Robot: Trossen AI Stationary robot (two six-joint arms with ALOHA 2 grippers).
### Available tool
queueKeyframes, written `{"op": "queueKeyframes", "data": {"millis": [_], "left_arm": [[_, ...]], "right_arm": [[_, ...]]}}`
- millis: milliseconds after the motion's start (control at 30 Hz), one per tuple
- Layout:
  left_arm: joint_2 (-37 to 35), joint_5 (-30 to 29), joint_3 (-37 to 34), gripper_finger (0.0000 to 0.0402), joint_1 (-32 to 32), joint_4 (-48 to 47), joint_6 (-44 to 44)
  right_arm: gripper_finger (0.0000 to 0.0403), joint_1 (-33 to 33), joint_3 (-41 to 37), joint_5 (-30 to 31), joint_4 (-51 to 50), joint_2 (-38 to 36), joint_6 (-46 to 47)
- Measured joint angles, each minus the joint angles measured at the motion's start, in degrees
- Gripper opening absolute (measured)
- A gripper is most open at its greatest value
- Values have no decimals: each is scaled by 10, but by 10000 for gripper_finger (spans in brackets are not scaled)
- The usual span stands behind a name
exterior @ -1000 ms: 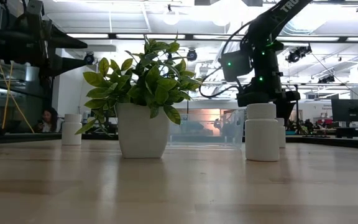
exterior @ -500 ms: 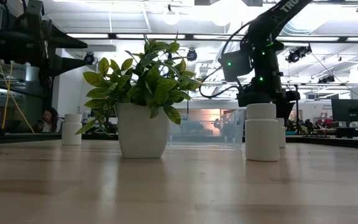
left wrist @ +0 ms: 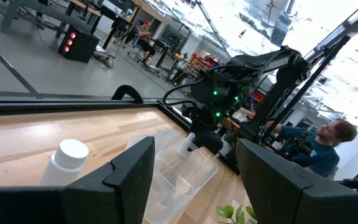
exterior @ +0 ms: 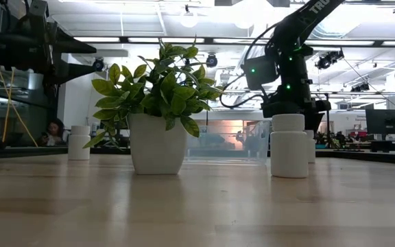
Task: Pick and place pill bottles into a basket
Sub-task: Put the white pill bottle in the transparent bin
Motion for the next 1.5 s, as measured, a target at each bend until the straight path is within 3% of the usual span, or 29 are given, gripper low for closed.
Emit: {"op": "queueKeyframes", "data": {"millis": [267,1500], "left_arm": [[0,0,0,262,0,0,0],[0,0,0,262,0,0,0]], "right_arm": [[188,0,1,0,0,0,0],[166,-15,0,-17,-33,-1,-53]]}}
